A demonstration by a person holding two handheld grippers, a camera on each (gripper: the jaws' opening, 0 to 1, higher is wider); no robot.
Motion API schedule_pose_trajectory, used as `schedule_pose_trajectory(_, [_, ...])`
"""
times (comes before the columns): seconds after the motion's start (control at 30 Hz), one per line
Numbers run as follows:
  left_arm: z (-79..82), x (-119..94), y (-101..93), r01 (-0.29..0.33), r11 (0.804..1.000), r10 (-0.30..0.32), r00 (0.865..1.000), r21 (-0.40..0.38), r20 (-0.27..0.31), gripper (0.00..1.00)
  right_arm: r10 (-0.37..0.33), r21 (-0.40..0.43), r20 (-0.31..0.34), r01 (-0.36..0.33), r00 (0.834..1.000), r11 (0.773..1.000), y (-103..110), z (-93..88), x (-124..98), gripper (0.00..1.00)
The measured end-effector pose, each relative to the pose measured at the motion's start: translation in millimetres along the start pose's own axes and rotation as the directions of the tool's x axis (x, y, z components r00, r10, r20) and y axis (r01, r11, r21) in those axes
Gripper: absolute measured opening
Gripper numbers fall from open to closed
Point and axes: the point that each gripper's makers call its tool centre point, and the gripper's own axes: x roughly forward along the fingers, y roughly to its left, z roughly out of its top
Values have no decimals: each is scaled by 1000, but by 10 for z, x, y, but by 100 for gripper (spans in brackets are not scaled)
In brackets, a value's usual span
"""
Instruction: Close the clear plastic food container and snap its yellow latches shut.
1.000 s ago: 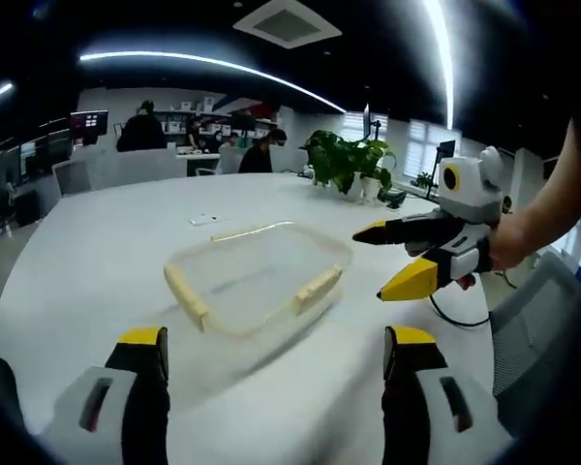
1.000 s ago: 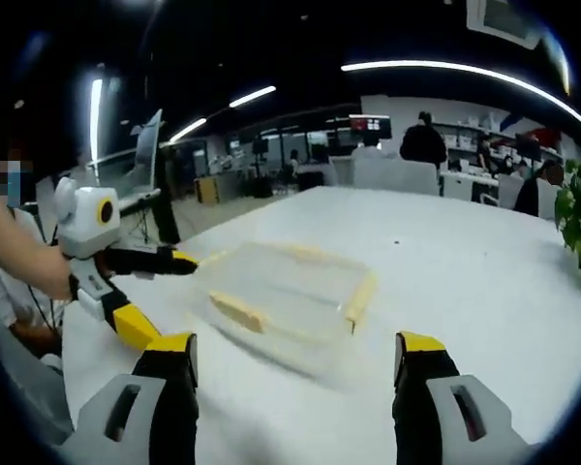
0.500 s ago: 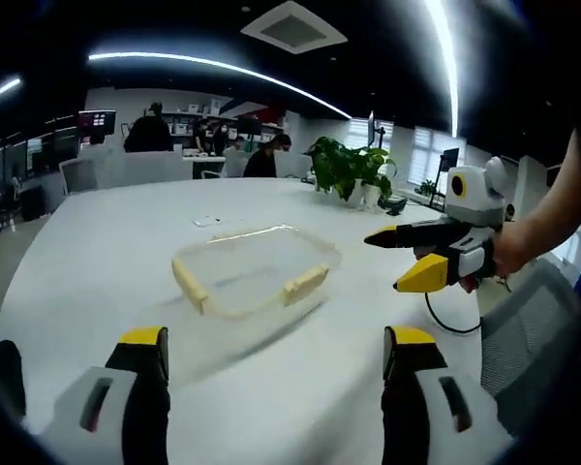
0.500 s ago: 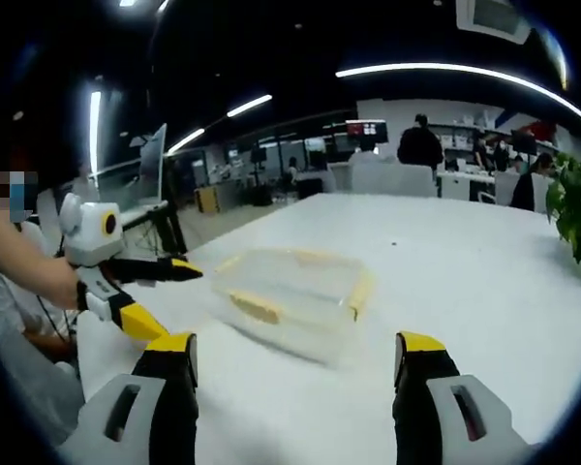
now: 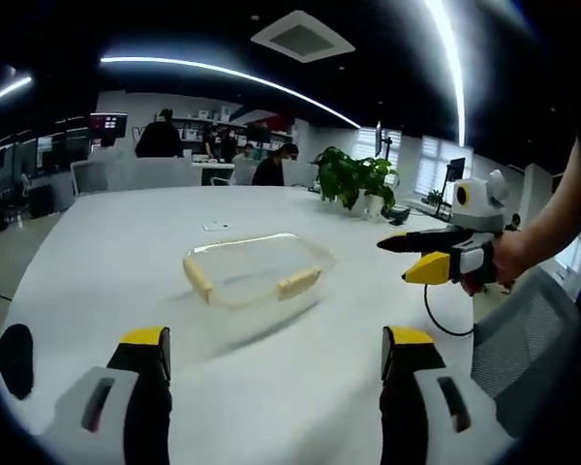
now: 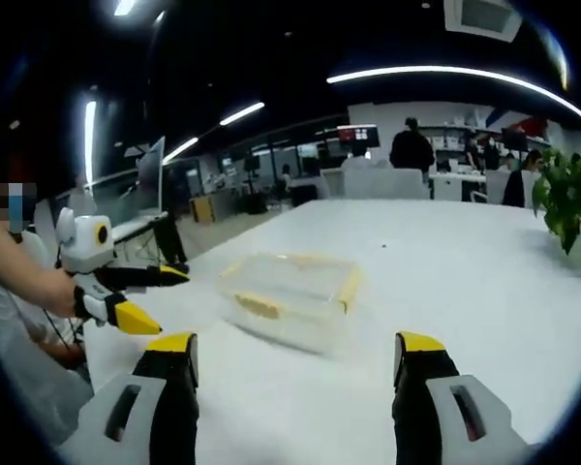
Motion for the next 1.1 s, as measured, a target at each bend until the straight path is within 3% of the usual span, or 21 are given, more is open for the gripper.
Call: schedule_pose_trajectory(1.1, [-51, -535, -281, -34, 999, 35, 999, -40, 37, 87, -3, -12, 11, 4, 1000, 1000, 129, -3, -654, 83])
